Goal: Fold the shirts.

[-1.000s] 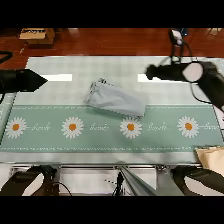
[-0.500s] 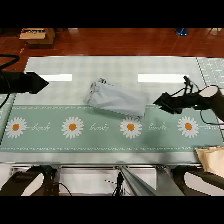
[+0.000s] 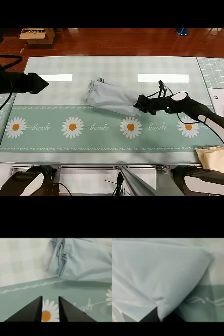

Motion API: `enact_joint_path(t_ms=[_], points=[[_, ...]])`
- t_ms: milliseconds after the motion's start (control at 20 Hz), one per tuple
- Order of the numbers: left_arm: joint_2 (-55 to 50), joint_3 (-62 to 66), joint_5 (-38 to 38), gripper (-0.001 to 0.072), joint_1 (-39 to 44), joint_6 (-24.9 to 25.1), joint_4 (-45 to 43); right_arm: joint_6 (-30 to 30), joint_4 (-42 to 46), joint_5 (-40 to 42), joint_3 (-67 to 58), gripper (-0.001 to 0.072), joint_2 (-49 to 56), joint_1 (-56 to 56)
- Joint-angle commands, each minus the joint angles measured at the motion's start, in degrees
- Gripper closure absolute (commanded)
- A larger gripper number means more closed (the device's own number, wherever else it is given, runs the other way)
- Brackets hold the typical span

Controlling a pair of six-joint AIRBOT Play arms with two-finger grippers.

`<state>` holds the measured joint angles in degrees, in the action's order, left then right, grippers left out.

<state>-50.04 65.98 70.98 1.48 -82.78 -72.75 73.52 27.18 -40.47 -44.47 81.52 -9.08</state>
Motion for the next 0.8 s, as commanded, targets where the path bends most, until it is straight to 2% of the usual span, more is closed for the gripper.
enact_joint_path(t_ms=[0, 50, 150, 300, 450, 600, 700, 750], points=[[-1.18, -0.02, -0.04, 0.0442, -0.02, 0.02, -3.23, -4.55, 0.96, -2.51, -3.48, 0.0681, -5.51, 1.88], [-2.01, -0.02, -0.42, 0.0443, -0.02, 0.02, -3.39, -1.07, 4.52, -4.42, -5.29, 0.0681, -9.07, 4.46], [-4.17, -0.07, -2.45, 0.0442, -0.02, 0.02, -3.39, 9.7, 14.1, -10.86, -9.18, 0.0681, -16.31, 11.26], [-9.2, -0.07, -8.5, 0.0443, -0.02, 1.66, -3.41, 18.32, 34.62, -29.4, -15.06, 0.0681, -25.97, 22.45], [-16.98, -0.07, -12.5, 0.0449, -0.02, 3.67, -3.39, 18.91, 49.18, -43.04, -16.65, 0.0681, -35.1, 34.99], [-23.96, -0.07, -12.48, 0.045, -0.04, 3.67, -3.39, 16.61, 59.76, -50.25, -16.65, 0.0682, -41.35, 47.56], [-27.61, -0.07, -13.57, 0.045, -0.28, 5.2, -3.43, 12.57, 65.44, -54.38, -16.63, 0.0682, -43.36, 55.58], [-29.31, -0.04, -14.29, 0.045, -0.66, 5.7, -3.61, 12.9, 67.67, -55.67, -16.65, 0.0682, -43.6, 58.84]])
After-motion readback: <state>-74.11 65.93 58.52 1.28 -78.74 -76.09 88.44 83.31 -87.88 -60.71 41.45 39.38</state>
